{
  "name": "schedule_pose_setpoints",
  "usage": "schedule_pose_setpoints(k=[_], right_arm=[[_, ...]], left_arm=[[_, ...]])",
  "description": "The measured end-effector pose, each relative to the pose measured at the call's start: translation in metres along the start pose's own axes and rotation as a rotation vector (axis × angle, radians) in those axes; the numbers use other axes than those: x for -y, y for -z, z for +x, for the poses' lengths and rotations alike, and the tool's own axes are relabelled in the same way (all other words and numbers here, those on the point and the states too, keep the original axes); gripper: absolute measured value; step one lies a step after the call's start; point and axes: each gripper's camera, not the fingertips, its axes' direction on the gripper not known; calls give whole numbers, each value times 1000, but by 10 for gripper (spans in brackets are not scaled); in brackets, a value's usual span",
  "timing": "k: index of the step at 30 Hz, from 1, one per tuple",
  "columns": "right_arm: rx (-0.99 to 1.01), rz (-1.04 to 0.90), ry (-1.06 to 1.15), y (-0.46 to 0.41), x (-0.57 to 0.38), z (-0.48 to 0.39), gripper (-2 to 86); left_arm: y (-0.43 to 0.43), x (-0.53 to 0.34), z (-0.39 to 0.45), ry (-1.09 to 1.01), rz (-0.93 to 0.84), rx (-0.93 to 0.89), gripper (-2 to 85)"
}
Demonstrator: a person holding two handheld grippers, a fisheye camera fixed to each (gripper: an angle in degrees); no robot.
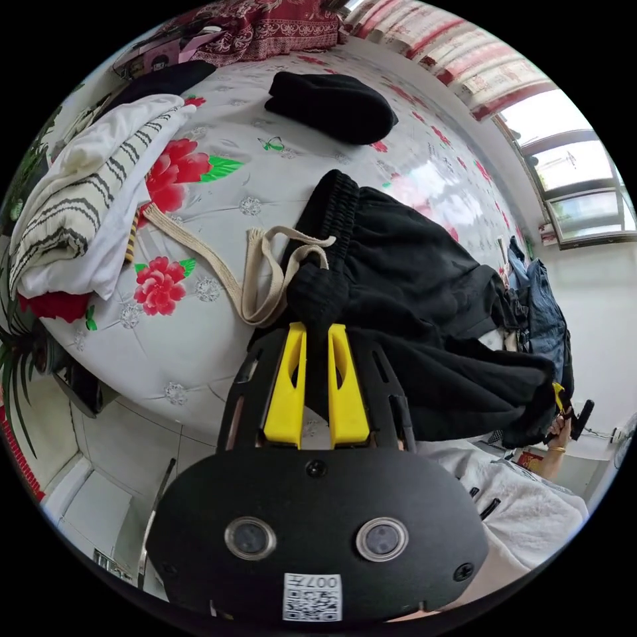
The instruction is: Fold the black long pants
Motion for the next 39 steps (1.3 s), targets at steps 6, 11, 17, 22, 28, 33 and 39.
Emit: schedule_pose_setpoints(k=[6, 11, 17, 22, 28, 33, 39], right_arm=[[16, 23, 23, -63, -68, 3, 101], [11, -63, 146, -121, -102, -30, 117], [-257, -244, 350, -195, -117, -73, 92], [-214, -78, 299, -55, -80, -55, 56], [184, 142, 98, 120, -63, 14, 47], [423, 234, -177, 108, -71, 68, 54], [468, 510, -376, 25, -71, 99, 73]], left_arm=[[-2, -22, -8, 21, 4, -2, 53], [-8, -22, -7, 58, 5, -11, 53], [-5, -17, 2, 30, -15, 30, 52], [34, -9, 0, -78, 26, 158, 45], [58, 10, -34, -8, 51, 304, 20], [39, 10, -48, 19, -26, 296, 27], [10, -1, -90, 232, -29, 145, 58]])
